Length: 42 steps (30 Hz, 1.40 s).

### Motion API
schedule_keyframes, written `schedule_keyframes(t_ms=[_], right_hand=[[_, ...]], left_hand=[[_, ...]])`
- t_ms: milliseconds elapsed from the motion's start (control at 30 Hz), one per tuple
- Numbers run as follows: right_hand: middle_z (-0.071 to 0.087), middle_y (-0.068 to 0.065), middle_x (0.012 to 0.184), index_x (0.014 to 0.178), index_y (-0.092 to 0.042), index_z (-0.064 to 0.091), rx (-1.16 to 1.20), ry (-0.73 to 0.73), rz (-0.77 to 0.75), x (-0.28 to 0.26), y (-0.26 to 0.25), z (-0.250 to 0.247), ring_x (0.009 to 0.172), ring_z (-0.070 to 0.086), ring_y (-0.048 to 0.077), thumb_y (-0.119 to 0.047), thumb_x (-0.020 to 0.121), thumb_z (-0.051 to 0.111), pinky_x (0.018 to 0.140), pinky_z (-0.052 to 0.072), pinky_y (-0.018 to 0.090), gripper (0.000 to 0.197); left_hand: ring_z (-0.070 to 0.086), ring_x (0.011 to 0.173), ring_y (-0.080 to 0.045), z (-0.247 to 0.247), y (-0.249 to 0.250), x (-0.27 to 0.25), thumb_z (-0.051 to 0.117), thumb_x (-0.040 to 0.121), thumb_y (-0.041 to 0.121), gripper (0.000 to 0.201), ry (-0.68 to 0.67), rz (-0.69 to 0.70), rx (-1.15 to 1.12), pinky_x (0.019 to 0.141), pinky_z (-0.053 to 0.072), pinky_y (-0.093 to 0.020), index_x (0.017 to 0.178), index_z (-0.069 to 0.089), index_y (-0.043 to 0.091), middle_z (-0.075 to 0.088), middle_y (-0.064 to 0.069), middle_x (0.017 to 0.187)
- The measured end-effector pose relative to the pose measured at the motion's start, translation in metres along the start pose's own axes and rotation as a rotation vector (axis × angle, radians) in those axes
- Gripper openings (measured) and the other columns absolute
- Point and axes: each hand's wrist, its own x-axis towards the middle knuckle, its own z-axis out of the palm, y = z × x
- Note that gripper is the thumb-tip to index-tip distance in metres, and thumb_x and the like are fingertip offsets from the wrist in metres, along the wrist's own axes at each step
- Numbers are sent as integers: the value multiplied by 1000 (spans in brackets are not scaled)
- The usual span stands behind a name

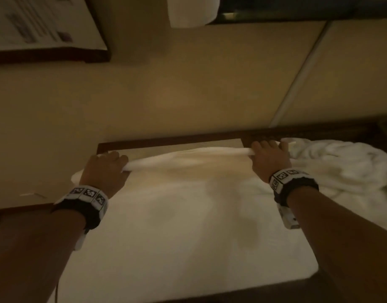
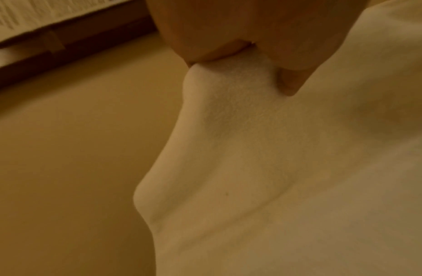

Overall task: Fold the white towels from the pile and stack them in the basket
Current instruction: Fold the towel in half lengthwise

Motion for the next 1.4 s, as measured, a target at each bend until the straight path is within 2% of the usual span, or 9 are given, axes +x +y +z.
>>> schedule_keyframes(t_ms=[233, 433, 567, 667, 767, 900, 1100, 1233, 1400], right_hand=[[59, 7, 92, 101, -18, 57, -50, 85, 65, -125, 2, -7, 86, 52, 30, -24, 83, 57, 80, 37, 47, 19], [55, 1, 103, 105, -24, 57, -76, -104, 88, -232, 1, 31, 99, 48, 26, -27, 81, 57, 86, 35, 48, 24], [46, -2, 126, 125, -30, 46, -109, -342, 110, -287, -4, 55, 120, 38, 23, -36, 84, 56, 103, 27, 49, 42], [32, 4, 146, 144, -26, 32, -104, -304, -15, -289, -13, 54, 134, 28, 29, -35, 89, 53, 111, 20, 51, 60], [6, 11, 160, 154, -22, 3, -106, -357, -134, -277, -36, 53, 146, 11, 38, -28, 97, 40, 116, 15, 51, 68], [5, 8, 162, 154, -25, 8, 140, -443, -77, -269, -45, 54, 147, 13, 35, -15, 97, 38, 117, 26, 46, 65], [-11, 1, 163, 154, -32, -6, 93, -484, -233, -303, -17, 70, 150, -5, 29, -12, 93, 44, 120, 9, 44, 81], [-14, 4, 162, 155, -28, -5, 51, -478, -191, -292, -29, 68, 149, -7, 31, -18, 93, 48, 120, 8, 48, 82], [-12, 10, 162, 155, -23, -2, 48, -410, -408, -274, -86, 50, 149, -3, 35, -11, 93, 45, 120, 11, 48, 79]], left_hand=[[56, 69, -30, -14, 25, -110, 56, 77, 39, 25, 129, -16, -95, 67, 40, -44, 87, 62, 16, 56, -5, 79], [59, 77, -26, 28, 63, -215, 41, 80, 47, 37, -95, -54, -162, 70, 44, -42, 93, 65, 22, 60, -1, 89], [58, 101, -21, 54, 79, -259, 52, 89, 45, 35, -357, -109, -113, 85, 44, -39, 120, 54, 28, 58, 3, 110], [59, 97, -30, 64, 86, -262, 69, 77, 38, 50, -349, -62, -72, 79, 48, -46, 123, 63, 20, 62, -7, 109], [45, 129, -36, 67, 99, -251, 60, 87, 35, 67, -278, 36, -50, 103, 36, -53, 150, 38, 28, 43, -10, 148], [24, 146, -31, 75, 100, -243, 41, 101, 30, 60, -318, 34, -214, 115, 27, -50, 155, 16, 36, 17, -4, 163], [35, 142, -37, 88, 83, -269, 71, 83, 24, 86, -351, 207, -168, 105, 39, -60, 153, 22, 36, 26, -5, 161], [1, 152, -28, 82, 90, -265, 46, 98, 30, 75, -397, 120, -117, 120, 13, -52, 155, -2, 37, -9, 0, 165], [25, 146, -35, 86, 55, -269, 66, 83, 22, 82, -278, -25, -225, 115, 25, -59, 154, 25, 25, 25, -8, 161]])
